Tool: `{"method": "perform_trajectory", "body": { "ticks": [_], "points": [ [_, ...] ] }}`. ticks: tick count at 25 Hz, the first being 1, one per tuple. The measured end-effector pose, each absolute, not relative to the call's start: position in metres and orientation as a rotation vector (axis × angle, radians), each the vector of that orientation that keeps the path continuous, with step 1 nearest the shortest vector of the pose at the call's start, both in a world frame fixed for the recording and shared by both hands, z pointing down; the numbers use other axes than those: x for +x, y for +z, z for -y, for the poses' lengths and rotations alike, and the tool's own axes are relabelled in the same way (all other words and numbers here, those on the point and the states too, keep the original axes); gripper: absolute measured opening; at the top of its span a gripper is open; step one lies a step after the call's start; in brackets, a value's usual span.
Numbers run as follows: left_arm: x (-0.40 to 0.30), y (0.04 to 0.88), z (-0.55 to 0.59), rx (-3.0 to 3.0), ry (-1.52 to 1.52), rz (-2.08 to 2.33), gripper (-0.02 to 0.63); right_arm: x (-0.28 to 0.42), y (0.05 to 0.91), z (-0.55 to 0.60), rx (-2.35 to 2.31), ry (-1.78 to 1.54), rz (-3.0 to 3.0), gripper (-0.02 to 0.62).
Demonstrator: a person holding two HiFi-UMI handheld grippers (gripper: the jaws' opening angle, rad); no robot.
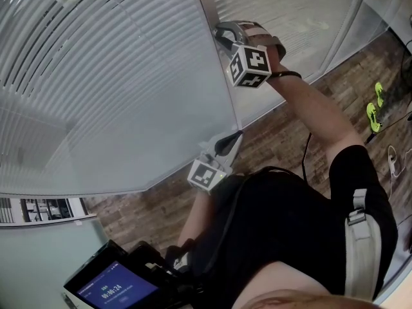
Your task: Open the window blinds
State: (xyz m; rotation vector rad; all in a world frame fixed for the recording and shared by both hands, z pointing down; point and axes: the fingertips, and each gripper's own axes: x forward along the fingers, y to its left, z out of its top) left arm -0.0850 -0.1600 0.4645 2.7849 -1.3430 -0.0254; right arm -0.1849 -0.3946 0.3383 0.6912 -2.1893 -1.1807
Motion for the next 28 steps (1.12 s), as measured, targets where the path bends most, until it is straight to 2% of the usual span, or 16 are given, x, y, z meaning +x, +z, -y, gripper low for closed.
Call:
{"method": "perform_trajectory", "body": {
  "ticks": [12,23,28],
  "points": [
    [-0.089,0.467,0.157,2.771,-0.025,1.353,0.003,-0.181,0.332,0.401,0.83,-0.648,2.561,0.133],
    [-0.092,0.47,0.154,2.767,-0.018,1.361,0.003,-0.177,0.339,0.413,0.888,-0.005,2.849,0.132],
    [-0.092,0.471,0.154,2.755,-0.007,1.372,0.003,-0.175,0.338,0.414,0.907,0.081,2.88,0.132]
  ]
}}
